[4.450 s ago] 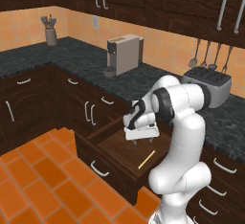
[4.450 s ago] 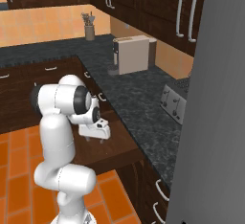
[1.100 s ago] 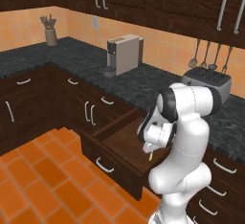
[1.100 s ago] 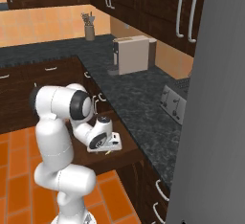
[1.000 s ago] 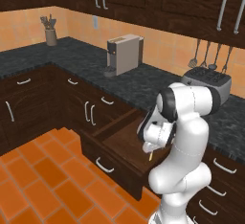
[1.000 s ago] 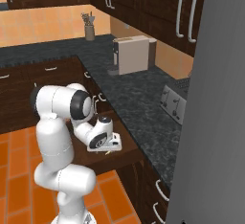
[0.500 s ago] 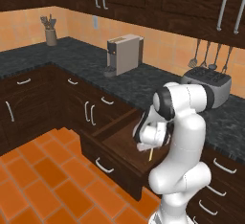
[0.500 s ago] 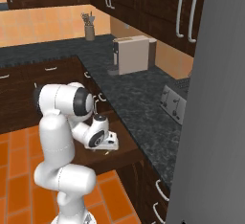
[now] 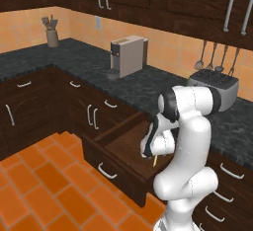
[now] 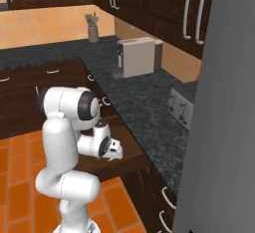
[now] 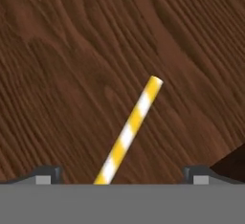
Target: Take a straw from the drawer in front and place it inside the glass cup on the dining counter.
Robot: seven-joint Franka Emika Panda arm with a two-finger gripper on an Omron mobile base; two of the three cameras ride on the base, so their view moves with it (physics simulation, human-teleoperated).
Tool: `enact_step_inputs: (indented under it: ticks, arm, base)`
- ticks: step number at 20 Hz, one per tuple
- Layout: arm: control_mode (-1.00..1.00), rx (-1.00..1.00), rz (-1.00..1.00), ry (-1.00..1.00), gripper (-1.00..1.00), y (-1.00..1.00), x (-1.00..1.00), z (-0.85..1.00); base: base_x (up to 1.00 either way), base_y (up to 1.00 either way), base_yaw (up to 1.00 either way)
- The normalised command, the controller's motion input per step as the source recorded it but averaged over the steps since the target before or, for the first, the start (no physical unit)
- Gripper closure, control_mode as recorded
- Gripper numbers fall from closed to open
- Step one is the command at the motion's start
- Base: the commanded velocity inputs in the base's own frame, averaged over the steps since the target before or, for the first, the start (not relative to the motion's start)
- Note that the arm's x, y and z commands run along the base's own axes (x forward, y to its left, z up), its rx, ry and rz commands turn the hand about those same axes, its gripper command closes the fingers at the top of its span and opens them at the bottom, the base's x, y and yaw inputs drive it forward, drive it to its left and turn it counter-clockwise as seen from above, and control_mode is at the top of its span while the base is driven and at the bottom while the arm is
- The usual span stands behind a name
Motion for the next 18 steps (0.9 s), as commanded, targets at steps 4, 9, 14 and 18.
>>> enact_step_inputs:
  ticks: [4, 9, 14, 18]
  arm:
    - [-1.0, 0.03, -0.02, 0.11, -1.0, 0.0, 0.4, -0.12]
    - [-1.0, 0.01, 0.0, 0.07, -1.0, 0.04, 0.32, -0.03]
    - [-1.0, 0.0, 0.0, 0.07, -1.0, 0.15, 0.11, 0.0]
    - [-1.0, 0.0, 0.0, 0.06, -1.0, 0.07, 0.15, -0.01]
  base:
    - [0.0, 0.0, 0.0]
    - [0.0, 0.0, 0.0]
    - [0.0, 0.0, 0.0]
    - [0.0, 0.0, 0.0]
